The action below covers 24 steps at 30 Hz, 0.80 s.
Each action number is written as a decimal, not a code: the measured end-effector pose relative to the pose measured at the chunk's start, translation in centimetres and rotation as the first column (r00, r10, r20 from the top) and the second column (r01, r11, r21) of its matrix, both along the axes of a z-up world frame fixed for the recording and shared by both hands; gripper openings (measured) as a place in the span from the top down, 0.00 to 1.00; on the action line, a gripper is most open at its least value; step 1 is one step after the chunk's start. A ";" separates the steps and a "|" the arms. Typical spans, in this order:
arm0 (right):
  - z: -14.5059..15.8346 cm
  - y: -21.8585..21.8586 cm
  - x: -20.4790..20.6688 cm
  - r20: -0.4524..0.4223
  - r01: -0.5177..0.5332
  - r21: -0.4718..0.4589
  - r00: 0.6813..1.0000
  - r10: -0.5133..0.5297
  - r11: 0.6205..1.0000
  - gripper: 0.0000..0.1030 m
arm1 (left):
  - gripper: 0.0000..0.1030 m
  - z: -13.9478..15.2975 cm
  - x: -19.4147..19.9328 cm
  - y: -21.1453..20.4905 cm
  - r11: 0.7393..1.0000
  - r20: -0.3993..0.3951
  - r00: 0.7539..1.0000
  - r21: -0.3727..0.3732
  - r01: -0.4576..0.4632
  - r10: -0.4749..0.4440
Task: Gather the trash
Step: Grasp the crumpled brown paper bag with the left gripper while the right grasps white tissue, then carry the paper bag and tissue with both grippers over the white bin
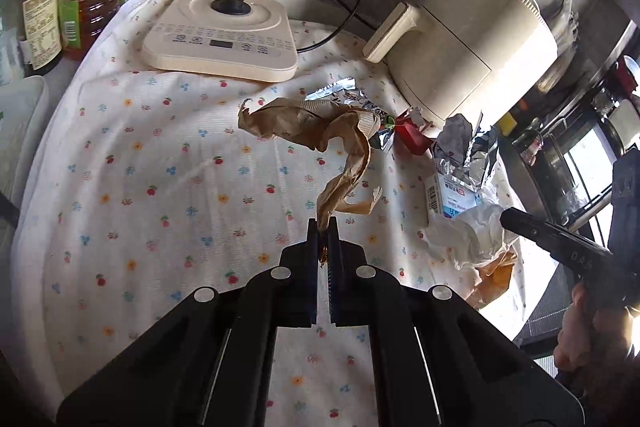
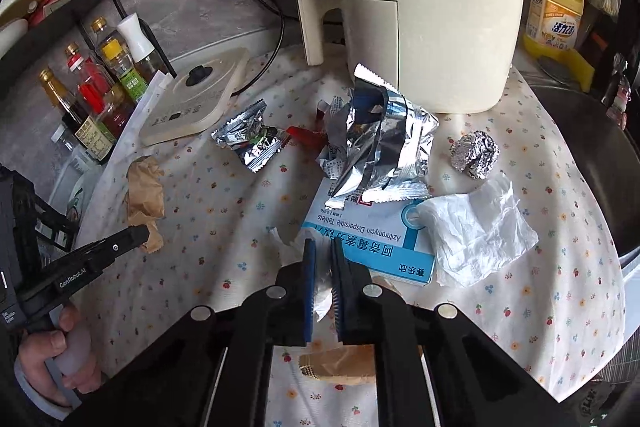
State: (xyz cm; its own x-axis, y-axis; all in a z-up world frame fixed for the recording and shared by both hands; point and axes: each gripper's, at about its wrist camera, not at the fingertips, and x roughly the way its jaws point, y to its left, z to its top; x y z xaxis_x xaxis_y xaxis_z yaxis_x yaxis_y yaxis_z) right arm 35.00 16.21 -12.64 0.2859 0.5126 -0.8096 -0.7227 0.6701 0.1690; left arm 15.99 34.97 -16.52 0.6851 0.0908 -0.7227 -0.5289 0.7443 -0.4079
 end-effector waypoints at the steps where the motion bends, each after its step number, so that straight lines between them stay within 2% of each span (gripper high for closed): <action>1: 0.5 -0.1 0.1 0.004 0.000 0.013 1.000 0.000 1.000 0.92 | 0.96 0.1 -0.5 0.0 1.000 0.003 1.000 0.003 -0.008 0.008; 6: 2.7 -1.5 1.2 0.005 0.037 0.086 0.999 -0.038 0.996 0.92 | 0.96 1.0 -2.1 -0.2 0.999 0.008 0.999 0.007 -0.037 0.037; 13: 5.2 -6.1 1.2 0.012 0.077 0.157 0.997 -0.080 0.984 0.93 | 0.96 3.5 -3.0 -2.9 0.998 0.046 0.999 0.053 -0.023 0.021; 18: 6.6 -10.2 0.0 0.033 0.076 0.194 0.996 -0.084 0.978 0.94 | 0.96 5.0 -3.8 -6.2 0.996 0.064 0.998 0.079 -0.030 0.025; 24: 7.5 -15.9 -2.0 0.051 0.057 0.218 0.996 -0.070 0.974 0.94 | 0.96 6.6 -5.4 -12.1 0.994 0.082 0.996 0.106 -0.038 0.029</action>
State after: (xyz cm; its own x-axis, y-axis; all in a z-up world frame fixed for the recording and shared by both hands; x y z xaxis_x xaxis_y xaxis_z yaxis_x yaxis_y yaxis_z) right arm 33.03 0.30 -5.11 0.3670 0.6526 -0.6629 -0.6926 0.6674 0.2736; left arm 10.55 22.88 -9.95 0.7355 0.1891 -0.6506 -0.5234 0.7684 -0.3683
